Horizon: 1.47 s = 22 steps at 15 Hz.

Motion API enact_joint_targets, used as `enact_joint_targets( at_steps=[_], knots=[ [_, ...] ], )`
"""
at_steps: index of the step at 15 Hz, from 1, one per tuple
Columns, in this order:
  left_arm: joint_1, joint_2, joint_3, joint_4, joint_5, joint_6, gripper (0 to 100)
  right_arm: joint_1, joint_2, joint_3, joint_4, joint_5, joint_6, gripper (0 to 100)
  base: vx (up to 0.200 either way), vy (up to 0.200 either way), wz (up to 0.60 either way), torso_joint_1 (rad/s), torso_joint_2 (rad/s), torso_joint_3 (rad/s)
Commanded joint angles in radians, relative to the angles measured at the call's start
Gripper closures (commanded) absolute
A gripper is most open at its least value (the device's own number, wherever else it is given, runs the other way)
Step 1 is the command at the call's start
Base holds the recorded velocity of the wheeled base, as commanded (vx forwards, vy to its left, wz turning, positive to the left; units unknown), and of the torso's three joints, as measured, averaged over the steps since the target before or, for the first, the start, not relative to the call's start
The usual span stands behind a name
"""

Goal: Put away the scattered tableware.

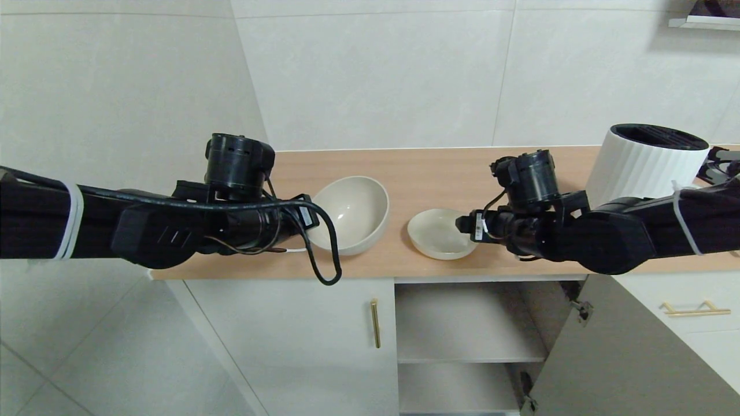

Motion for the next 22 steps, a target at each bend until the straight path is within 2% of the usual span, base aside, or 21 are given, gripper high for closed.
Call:
enact_joint_targets(
  at_steps=[1, 8, 9, 19, 22],
  knots=[
    [0.000, -0.006, 0.001, -0.001, 0.001, -0.001, 100, 0.000, 0.052, -0.013, -0.010, -0.008, -0.001, 0, 0.000, 0.000, 0.00, 0.000, 0.00, 0.000],
    [0.000, -0.008, 0.001, -0.001, 0.001, -0.001, 100, -0.002, 0.090, -0.016, -0.042, -0.019, -0.004, 0, 0.000, 0.000, 0.00, 0.000, 0.00, 0.000],
    [0.000, -0.008, 0.001, -0.001, 0.001, -0.001, 100, -0.003, 0.091, -0.016, -0.042, -0.019, -0.004, 100, 0.000, 0.000, 0.00, 0.000, 0.00, 0.000],
    [0.000, -0.022, 0.004, 0.000, 0.001, -0.001, 100, -0.003, 0.078, -0.022, -0.042, -0.016, 0.002, 100, 0.000, 0.000, 0.00, 0.000, 0.00, 0.000],
    [0.000, -0.078, 0.042, 0.000, -0.001, 0.004, 100, -0.008, -0.019, 0.019, -0.028, 0.012, 0.019, 100, 0.000, 0.000, 0.00, 0.000, 0.00, 0.000]
  ],
)
